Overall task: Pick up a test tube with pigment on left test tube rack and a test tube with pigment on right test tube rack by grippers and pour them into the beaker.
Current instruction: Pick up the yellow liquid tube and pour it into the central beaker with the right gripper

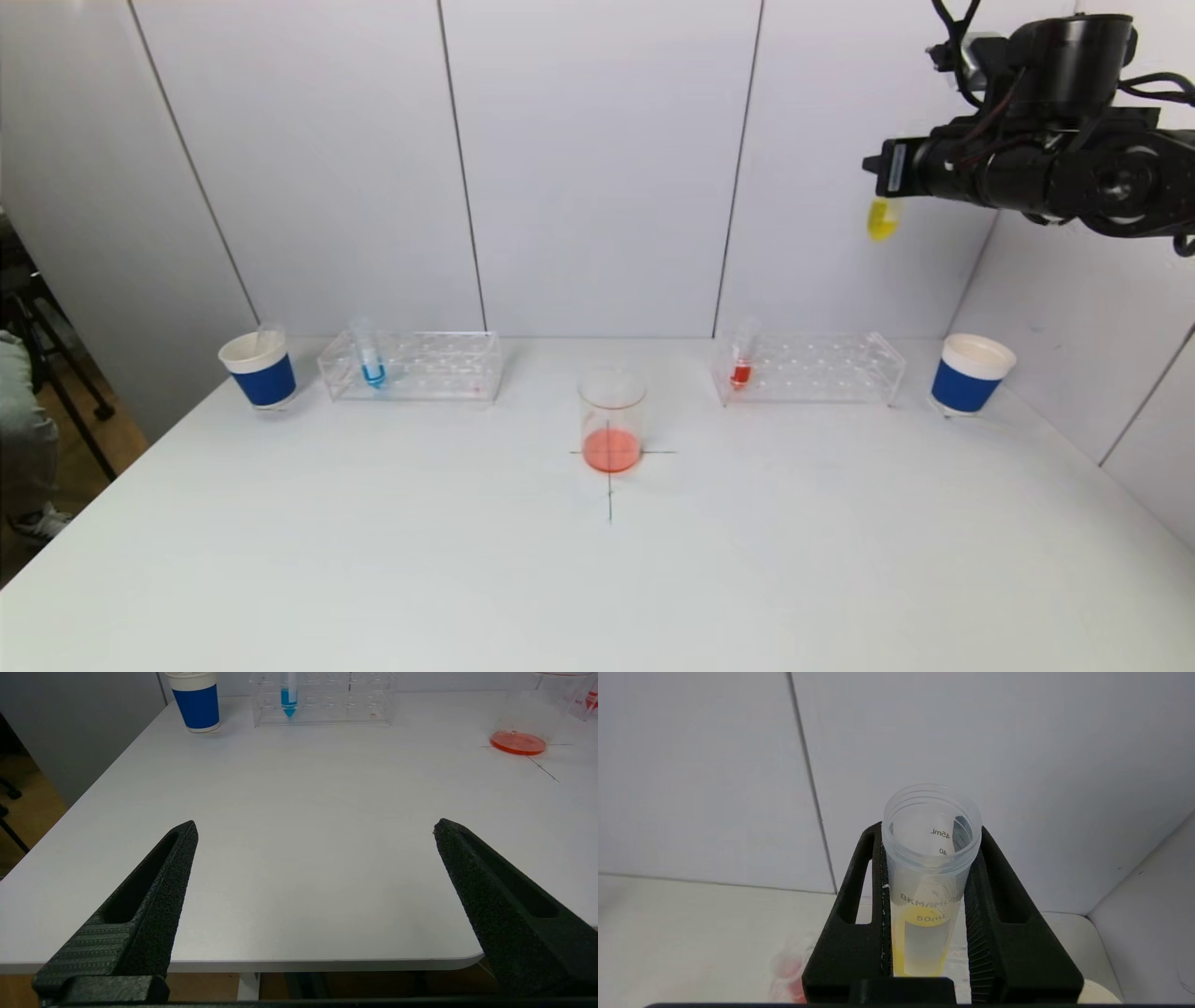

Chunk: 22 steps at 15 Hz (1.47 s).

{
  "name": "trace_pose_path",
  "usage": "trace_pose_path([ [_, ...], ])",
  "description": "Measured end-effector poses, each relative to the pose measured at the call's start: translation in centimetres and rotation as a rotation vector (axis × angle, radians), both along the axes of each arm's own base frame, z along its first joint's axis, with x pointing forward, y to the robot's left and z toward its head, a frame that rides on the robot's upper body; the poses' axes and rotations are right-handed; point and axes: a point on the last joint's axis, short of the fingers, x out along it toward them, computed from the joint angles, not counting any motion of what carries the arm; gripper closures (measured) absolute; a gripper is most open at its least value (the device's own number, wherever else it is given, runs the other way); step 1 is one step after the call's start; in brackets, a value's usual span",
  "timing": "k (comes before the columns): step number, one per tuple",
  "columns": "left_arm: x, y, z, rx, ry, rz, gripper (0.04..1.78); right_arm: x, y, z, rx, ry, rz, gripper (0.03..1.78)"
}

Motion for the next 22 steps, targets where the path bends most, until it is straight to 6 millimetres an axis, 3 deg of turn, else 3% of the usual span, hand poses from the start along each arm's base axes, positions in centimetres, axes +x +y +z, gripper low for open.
trace_pose_path([
  [6,0.0,0.0,0.0,0.000,0.000,0.000,0.06,-1.1,4.2,1.3,-0.048,-0.052,0.247,1.31],
  [10,0.0,0.0,0.0,0.000,0.000,0.000,0.06,-1.7,7.1,1.0,-0.118,-0.064,0.368,1.31],
  [17,0.0,0.0,0.0,0.000,0.000,0.000,0.06,-2.0,12.7,-1.9,-0.292,-0.076,0.605,1.31],
  [22,0.0,0.0,0.0,0.000,0.000,0.000,0.06,0.7,15.0,-5.1,-0.356,-0.251,0.719,1.31],
])
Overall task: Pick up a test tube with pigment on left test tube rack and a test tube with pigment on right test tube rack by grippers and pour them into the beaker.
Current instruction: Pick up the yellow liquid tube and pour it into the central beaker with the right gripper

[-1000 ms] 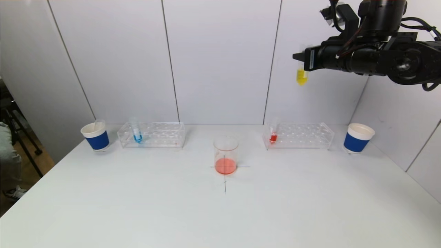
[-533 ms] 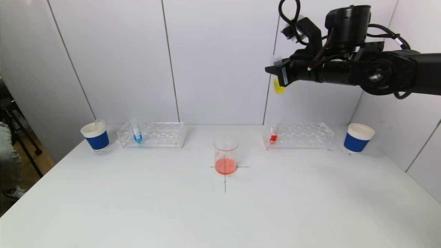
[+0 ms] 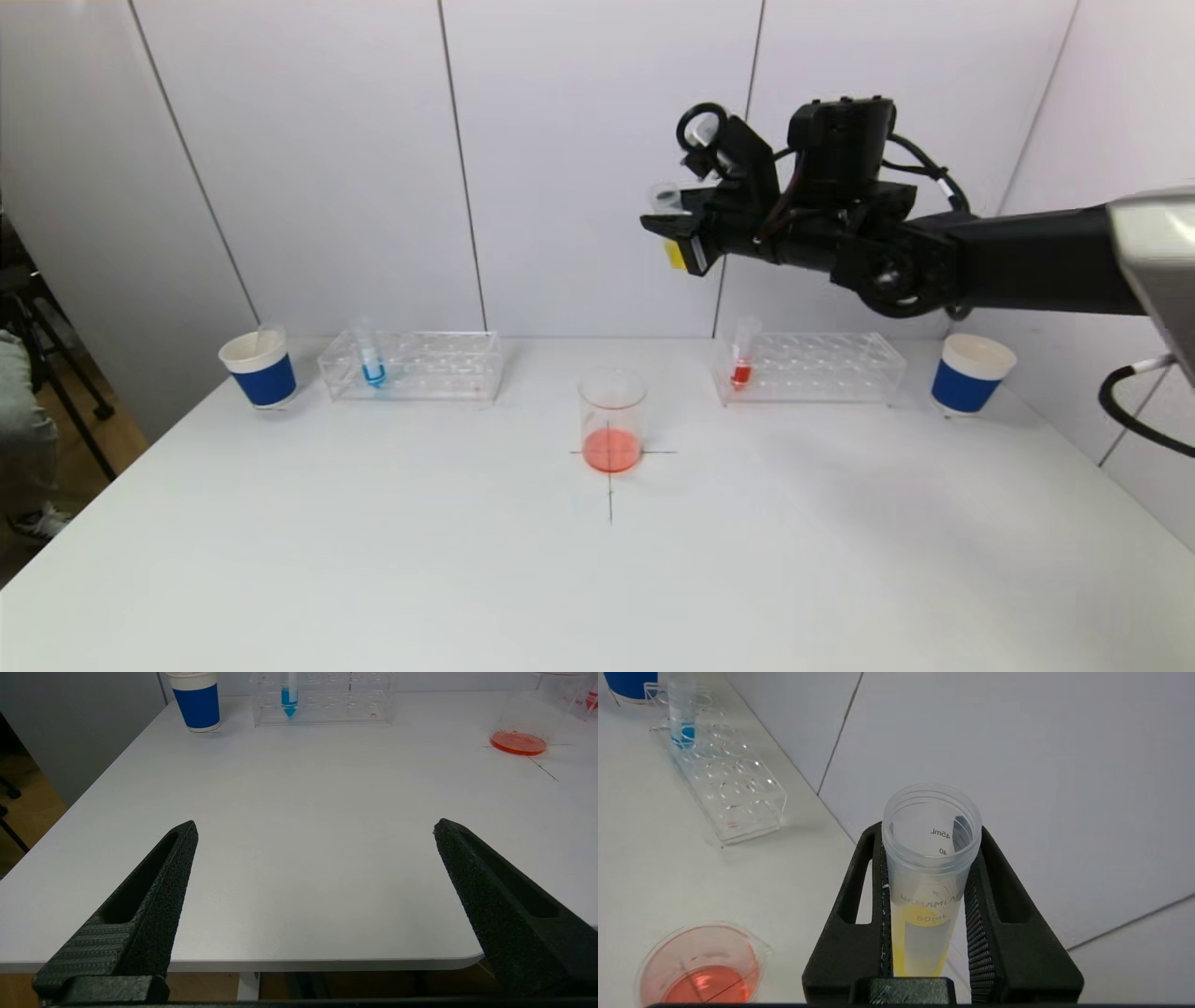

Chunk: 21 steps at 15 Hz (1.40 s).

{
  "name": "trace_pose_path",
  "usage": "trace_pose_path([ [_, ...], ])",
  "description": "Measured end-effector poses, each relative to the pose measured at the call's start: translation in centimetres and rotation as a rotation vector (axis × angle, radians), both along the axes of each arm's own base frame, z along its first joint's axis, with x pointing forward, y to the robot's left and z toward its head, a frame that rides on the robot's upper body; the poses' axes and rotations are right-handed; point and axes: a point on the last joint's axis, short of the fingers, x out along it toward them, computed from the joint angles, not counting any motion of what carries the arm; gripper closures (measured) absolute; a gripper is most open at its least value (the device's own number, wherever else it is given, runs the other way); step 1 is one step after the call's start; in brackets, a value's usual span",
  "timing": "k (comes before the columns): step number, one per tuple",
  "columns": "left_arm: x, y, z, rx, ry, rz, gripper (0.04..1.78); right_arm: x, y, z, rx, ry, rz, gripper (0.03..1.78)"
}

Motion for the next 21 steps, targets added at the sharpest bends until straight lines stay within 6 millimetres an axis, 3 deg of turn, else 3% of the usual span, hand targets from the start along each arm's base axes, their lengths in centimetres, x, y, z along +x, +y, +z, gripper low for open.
trace_pose_path([
  [7,0.0,0.0,0.0,0.000,0.000,0.000,0.06,1.5,1.4,-4.8,-0.057,-0.131,0.222,1.31],
  [14,0.0,0.0,0.0,0.000,0.000,0.000,0.06,2.3,0.3,-9.1,-0.124,-0.297,0.351,1.31],
  [21,0.0,0.0,0.0,0.000,0.000,0.000,0.06,3.0,-0.2,-11.9,-0.189,-0.438,0.387,1.31],
])
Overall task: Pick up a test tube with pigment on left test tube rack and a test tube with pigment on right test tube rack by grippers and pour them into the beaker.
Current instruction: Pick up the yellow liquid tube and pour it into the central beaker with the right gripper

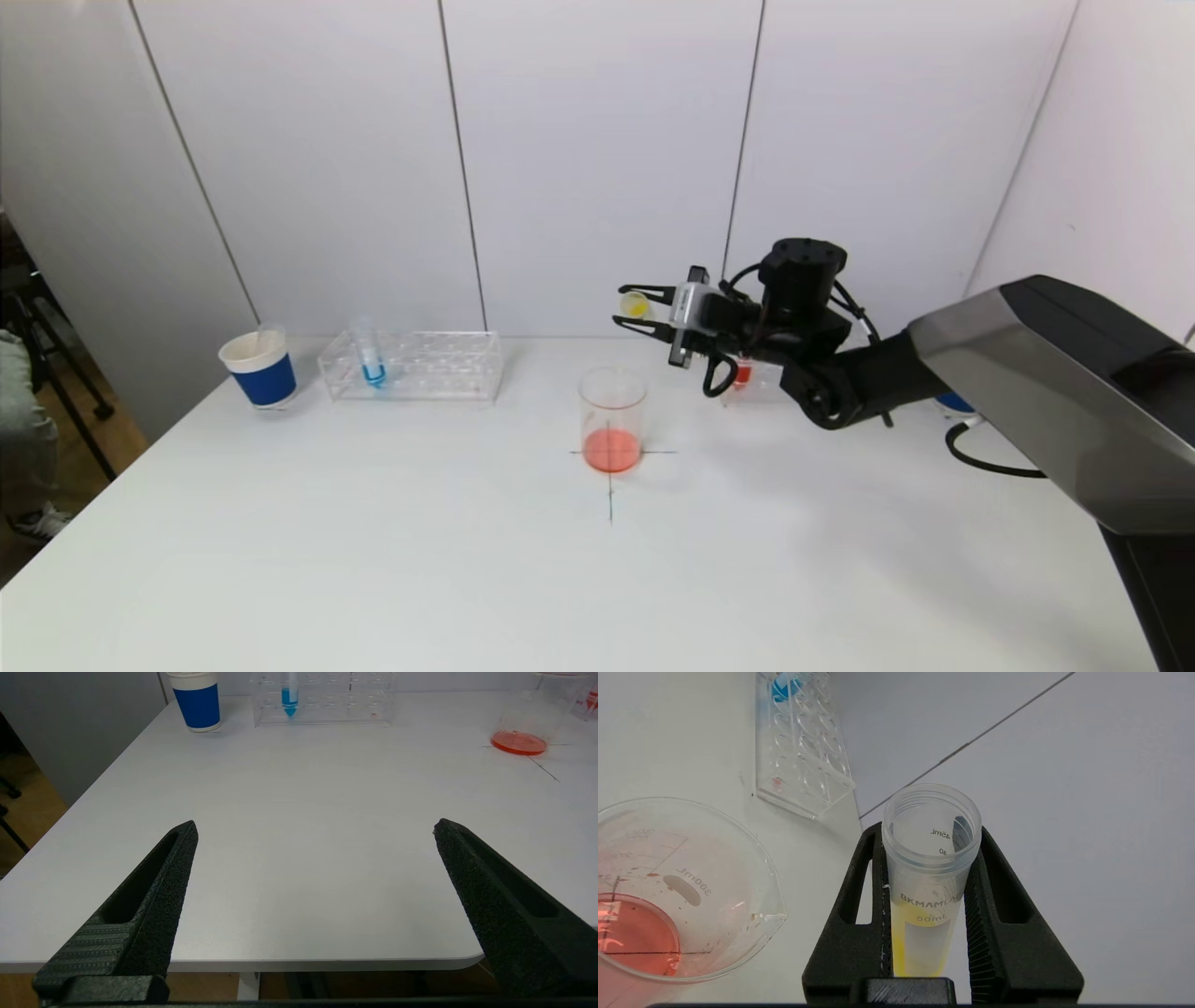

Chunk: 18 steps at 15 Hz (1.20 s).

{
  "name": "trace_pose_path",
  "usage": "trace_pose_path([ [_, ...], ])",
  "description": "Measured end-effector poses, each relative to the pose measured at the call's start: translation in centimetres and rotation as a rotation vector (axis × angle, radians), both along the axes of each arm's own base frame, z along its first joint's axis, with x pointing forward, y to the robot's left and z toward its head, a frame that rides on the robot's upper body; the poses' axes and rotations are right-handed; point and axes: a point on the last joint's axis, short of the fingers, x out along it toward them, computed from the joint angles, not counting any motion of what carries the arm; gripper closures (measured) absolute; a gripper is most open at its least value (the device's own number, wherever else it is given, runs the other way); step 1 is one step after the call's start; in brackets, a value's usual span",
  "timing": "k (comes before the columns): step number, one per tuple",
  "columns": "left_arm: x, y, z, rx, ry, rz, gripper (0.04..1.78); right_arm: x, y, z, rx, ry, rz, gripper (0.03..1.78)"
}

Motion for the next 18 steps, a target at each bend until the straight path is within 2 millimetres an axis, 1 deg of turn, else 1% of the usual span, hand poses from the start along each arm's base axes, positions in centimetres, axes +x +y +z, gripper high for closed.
trace_pose_path([
  [2,0.0,0.0,0.0,0.000,0.000,0.000,0.06,0.2,-0.1,-0.7,-0.021,-0.084,-0.007,1.31],
  [4,0.0,0.0,0.0,0.000,0.000,-0.001,0.06,0.2,0.1,-1.5,-0.043,-0.118,-0.002,1.31],
  [9,0.0,0.0,0.0,0.000,0.000,0.000,0.06,0.1,0.6,-2.5,-0.063,-0.218,0.013,1.31],
  [11,0.0,0.0,0.0,0.000,0.000,0.000,0.06,0.1,0.7,-2.9,-0.072,-0.230,0.016,1.31],
  [18,0.0,0.0,0.0,0.000,0.000,0.000,0.06,-0.3,1.3,-3.3,-0.096,-0.296,0.027,1.31],
])
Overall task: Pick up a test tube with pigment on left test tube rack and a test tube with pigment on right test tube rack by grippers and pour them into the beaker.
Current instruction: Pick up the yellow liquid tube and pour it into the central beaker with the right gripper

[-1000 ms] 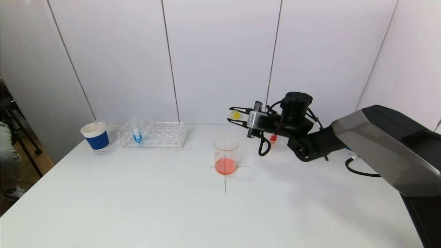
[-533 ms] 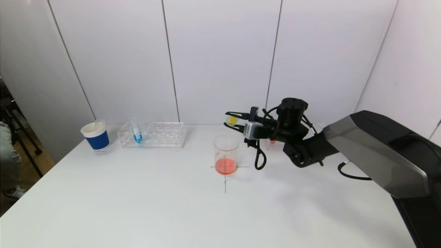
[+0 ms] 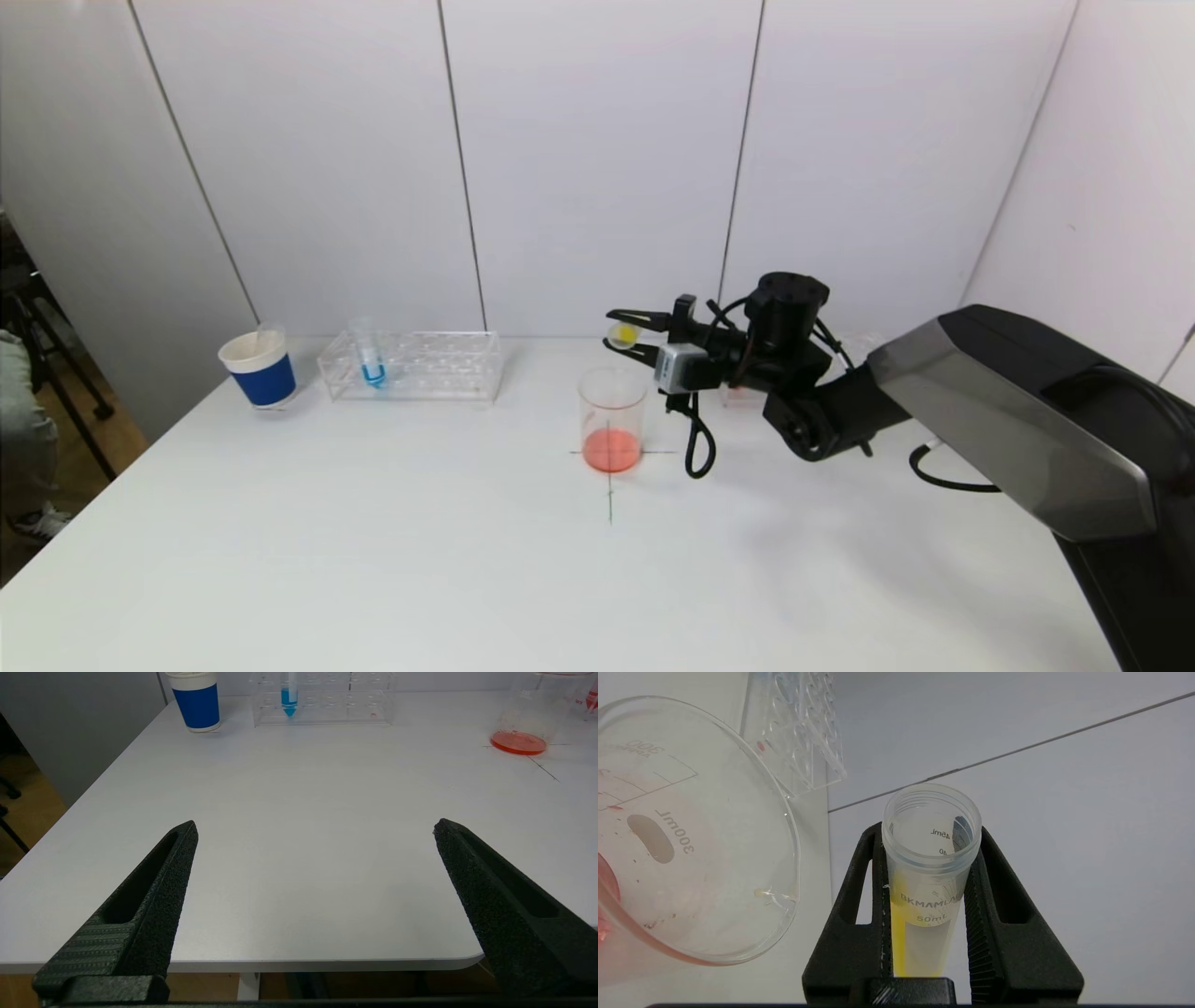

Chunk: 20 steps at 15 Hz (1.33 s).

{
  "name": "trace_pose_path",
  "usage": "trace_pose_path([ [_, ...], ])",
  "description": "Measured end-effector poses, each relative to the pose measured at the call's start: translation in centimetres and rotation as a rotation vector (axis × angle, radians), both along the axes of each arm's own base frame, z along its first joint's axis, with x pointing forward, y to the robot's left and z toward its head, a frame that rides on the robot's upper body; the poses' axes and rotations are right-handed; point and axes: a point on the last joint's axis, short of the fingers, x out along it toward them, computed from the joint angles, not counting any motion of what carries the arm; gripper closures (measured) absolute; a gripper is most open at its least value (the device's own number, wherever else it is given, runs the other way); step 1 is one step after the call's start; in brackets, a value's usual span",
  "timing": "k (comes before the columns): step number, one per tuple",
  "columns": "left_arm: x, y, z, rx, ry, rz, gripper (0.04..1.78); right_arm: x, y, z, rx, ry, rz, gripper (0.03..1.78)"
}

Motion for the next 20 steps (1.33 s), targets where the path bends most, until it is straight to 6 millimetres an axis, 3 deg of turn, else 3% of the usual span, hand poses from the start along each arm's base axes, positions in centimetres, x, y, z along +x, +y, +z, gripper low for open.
trace_pose_path([
  [20,0.00,0.00,0.00,0.000,0.000,0.000,0.06,-0.19,-0.63,0.77,-0.095,-0.217,-0.063,1.31],
])
